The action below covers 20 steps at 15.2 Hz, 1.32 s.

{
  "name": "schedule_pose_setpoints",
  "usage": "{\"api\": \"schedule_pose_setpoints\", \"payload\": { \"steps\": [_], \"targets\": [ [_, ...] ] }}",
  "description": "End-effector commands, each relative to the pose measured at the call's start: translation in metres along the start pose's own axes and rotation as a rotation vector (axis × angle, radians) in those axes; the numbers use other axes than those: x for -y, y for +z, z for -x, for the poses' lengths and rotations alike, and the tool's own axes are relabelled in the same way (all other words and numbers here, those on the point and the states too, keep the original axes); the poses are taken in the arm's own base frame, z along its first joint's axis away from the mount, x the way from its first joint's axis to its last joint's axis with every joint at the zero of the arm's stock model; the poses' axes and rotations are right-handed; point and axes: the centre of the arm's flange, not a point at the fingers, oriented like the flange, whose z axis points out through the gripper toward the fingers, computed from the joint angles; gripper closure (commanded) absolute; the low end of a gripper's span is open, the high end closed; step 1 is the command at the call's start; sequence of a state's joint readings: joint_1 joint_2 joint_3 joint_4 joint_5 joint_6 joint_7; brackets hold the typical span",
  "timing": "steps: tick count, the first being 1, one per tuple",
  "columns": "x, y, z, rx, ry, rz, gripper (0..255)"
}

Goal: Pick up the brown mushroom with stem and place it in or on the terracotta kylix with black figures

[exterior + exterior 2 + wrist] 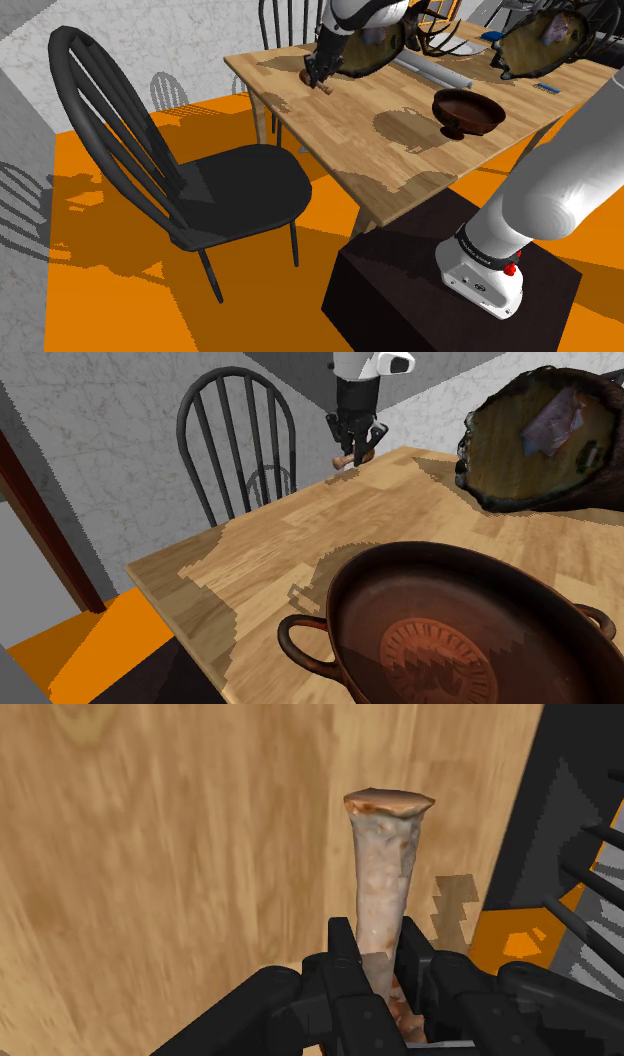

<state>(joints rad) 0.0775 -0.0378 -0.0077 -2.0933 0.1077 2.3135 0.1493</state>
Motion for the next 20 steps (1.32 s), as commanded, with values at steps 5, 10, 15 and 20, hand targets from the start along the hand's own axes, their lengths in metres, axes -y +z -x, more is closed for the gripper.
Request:
{"api": "schedule_pose_setpoints", "payload": {
  "steps": [5, 10, 15, 20],
  "targets": [
    [0.005, -0.031, -0.007, 0.000, 0.000, 0.000, 255],
    [0.008, -0.056, -0.013, 0.000, 0.000, 0.000, 255],
    [0.012, -0.082, -0.020, 0.000, 0.000, 0.000, 255],
    [-0.004, -0.100, -0.004, 0.000, 0.000, 0.000, 255]
  ]
}}
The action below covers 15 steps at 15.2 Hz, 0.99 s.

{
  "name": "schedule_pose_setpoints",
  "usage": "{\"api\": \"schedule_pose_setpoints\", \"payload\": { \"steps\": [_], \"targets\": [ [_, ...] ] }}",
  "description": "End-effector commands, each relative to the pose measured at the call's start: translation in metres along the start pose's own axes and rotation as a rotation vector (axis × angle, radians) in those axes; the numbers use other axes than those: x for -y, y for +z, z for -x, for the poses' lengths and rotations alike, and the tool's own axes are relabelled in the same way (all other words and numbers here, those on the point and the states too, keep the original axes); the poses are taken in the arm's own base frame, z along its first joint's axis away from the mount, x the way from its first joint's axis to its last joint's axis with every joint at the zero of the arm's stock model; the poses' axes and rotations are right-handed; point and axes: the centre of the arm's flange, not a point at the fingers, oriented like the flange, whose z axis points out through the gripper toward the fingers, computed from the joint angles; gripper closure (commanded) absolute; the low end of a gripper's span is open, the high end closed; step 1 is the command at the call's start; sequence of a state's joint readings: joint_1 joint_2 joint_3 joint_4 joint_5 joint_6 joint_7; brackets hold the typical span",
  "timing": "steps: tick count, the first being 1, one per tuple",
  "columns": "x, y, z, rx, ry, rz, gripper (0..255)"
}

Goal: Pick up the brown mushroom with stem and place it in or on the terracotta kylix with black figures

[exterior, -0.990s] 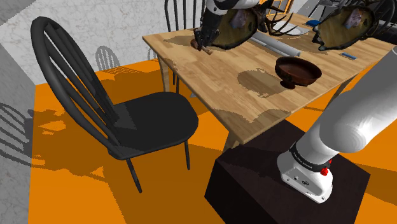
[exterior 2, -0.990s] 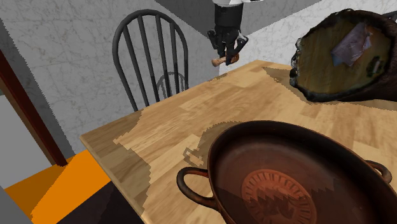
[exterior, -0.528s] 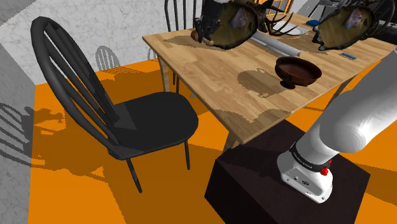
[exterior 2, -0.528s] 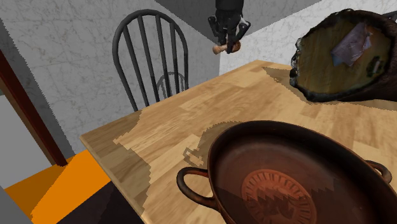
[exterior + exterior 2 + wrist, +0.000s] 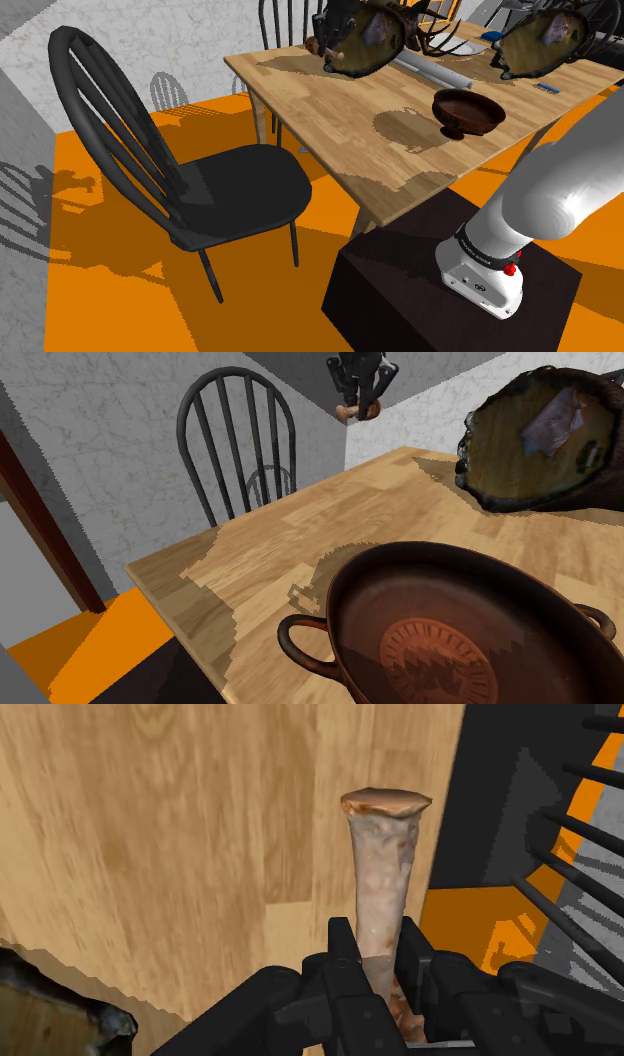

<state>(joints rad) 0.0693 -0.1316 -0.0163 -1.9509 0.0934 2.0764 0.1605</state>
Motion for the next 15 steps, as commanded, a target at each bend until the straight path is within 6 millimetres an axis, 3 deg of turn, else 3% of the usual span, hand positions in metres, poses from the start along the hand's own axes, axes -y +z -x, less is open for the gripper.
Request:
{"api": "schedule_pose_setpoints", "payload": {
  "steps": [1, 15],
  "targets": [
    [-0.016, -0.005, 0.014, 0.000, 0.000, 0.000, 255],
    [-0.139, -0.051, 0.144, 0.000, 0.000, 0.000, 255]
  ]
}}
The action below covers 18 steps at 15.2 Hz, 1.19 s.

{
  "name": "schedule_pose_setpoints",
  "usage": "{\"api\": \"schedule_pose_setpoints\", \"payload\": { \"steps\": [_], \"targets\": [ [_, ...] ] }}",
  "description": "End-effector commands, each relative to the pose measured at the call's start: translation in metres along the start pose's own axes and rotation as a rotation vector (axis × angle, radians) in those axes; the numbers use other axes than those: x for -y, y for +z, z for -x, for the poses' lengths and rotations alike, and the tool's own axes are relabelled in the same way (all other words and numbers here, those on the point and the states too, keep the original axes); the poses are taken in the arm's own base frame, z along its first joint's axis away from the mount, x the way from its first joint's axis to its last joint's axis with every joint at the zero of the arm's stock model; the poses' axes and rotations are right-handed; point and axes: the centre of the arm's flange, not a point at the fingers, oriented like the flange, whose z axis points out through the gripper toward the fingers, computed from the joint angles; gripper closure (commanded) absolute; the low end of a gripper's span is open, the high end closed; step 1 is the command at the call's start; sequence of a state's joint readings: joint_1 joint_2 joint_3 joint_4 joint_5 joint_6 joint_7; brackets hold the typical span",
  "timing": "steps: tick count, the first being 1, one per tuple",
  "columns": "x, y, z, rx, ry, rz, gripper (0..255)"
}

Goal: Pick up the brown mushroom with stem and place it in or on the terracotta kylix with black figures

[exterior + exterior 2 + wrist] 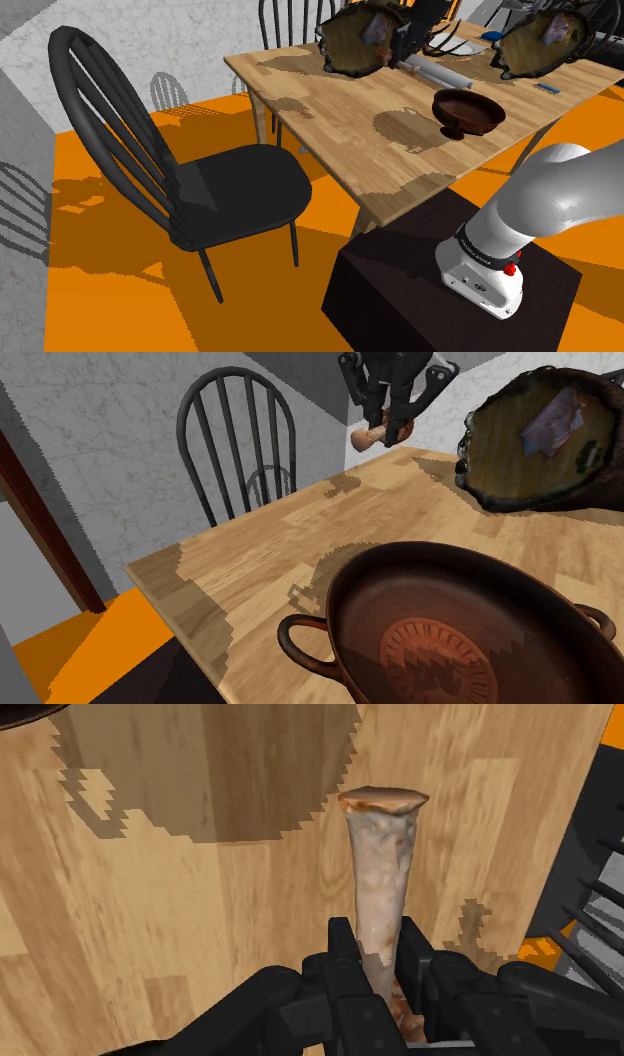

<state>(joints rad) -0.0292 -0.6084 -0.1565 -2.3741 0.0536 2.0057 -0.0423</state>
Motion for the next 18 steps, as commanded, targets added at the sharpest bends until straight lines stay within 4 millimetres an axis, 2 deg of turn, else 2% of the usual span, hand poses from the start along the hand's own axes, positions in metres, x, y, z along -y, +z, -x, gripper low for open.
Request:
{"api": "schedule_pose_setpoints", "payload": {
  "steps": [1, 15, 16, 18],
  "targets": [
    [-0.018, -0.005, 0.017, 0.000, -0.001, 0.000, 255],
    [-0.141, -0.052, 0.147, 0.000, -0.001, 0.000, 255],
    [-0.156, -0.057, 0.163, 0.000, -0.001, 0.000, 255],
    [-0.158, -0.047, 0.165, 0.000, -0.001, 0.000, 255]
  ]
}}
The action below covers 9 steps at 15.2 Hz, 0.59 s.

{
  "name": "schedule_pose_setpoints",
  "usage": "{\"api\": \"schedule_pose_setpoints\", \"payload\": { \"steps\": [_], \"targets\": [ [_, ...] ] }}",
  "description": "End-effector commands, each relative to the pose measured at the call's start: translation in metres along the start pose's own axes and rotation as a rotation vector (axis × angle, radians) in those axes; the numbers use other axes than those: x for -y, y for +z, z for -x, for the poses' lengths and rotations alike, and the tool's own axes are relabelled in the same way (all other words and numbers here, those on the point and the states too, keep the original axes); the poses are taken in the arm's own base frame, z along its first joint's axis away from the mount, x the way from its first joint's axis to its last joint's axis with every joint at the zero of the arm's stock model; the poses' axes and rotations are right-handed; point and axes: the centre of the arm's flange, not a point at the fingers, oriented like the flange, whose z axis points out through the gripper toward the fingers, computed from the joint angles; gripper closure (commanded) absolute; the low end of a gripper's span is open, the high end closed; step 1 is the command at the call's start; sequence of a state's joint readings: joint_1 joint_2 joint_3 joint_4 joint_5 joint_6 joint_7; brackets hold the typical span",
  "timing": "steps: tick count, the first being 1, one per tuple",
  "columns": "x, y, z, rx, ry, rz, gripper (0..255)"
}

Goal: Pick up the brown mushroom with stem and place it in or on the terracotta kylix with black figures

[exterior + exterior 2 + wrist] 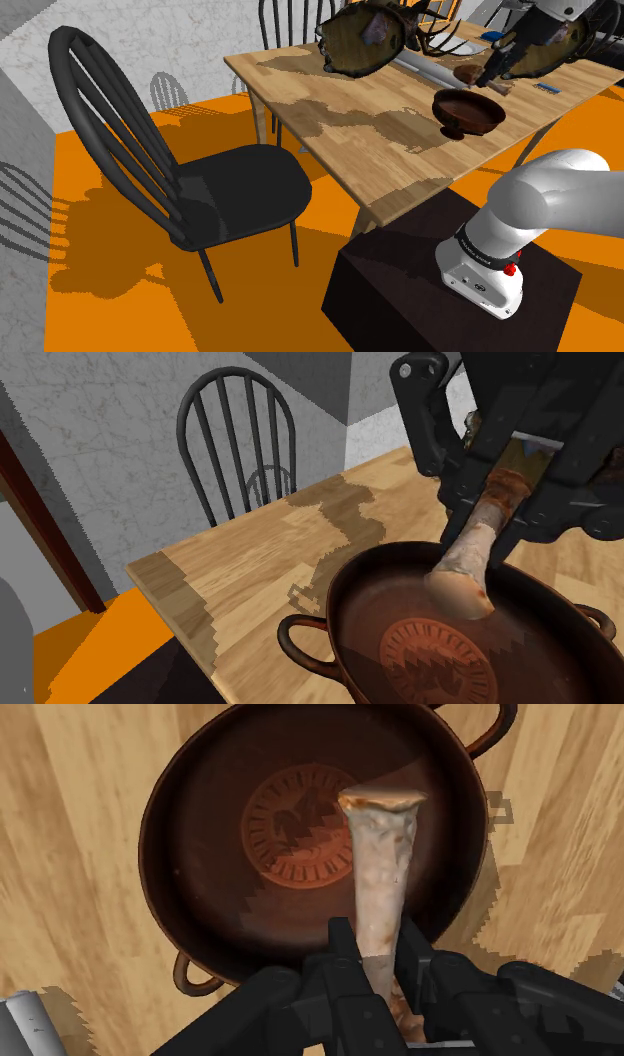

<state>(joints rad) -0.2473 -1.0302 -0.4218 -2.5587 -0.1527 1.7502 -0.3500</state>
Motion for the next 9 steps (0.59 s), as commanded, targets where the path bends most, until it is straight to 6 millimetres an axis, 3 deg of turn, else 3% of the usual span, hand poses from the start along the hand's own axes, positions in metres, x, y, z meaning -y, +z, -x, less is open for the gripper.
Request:
{"api": "schedule_pose_setpoints", "payload": {
  "steps": [1, 9],
  "targets": [
    [-0.005, 0.008, 0.004, 0.001, -0.001, 0.000, 255],
    [-0.011, 0.048, 0.014, 0.001, -0.001, 0.000, 255]
  ]
}}
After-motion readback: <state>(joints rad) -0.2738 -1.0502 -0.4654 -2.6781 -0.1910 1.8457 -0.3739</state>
